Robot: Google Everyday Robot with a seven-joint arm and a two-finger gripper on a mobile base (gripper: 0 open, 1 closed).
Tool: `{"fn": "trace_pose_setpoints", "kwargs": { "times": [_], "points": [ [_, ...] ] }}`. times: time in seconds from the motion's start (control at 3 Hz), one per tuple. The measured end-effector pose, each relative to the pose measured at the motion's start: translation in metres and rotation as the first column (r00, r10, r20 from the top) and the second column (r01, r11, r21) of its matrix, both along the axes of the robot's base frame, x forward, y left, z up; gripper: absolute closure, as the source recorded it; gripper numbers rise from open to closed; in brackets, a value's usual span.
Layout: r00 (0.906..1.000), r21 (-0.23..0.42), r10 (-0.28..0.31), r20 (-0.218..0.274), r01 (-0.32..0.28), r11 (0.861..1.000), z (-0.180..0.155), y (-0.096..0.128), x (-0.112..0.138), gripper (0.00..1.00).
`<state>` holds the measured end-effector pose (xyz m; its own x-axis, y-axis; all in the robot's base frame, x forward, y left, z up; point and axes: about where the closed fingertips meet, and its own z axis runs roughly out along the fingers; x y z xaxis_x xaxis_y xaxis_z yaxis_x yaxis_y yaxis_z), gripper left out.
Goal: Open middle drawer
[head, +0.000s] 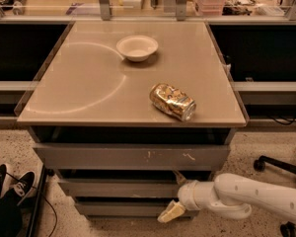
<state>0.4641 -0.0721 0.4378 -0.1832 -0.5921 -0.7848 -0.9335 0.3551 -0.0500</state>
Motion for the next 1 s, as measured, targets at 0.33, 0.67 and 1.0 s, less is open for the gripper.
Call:
{"fn": "trace_pose_setpoints", "kwargs": {
  "times": [0.33, 0.67, 1.0],
  "points": [
    [0.9997, -0.127, 0.004, 0.024, -0.001, 0.992, 0.0027, -0.0162, 0.0153, 0.00],
    [0.9996, -0.139, 0.007, 0.029, -0.003, 0.990, 0.0038, -0.0171, 0.0183, 0.00],
    [0.9999, -0.125, 0.002, 0.011, -0.001, 0.992, -0.0021, -0.0131, 0.0107, 0.00]
  ]
}}
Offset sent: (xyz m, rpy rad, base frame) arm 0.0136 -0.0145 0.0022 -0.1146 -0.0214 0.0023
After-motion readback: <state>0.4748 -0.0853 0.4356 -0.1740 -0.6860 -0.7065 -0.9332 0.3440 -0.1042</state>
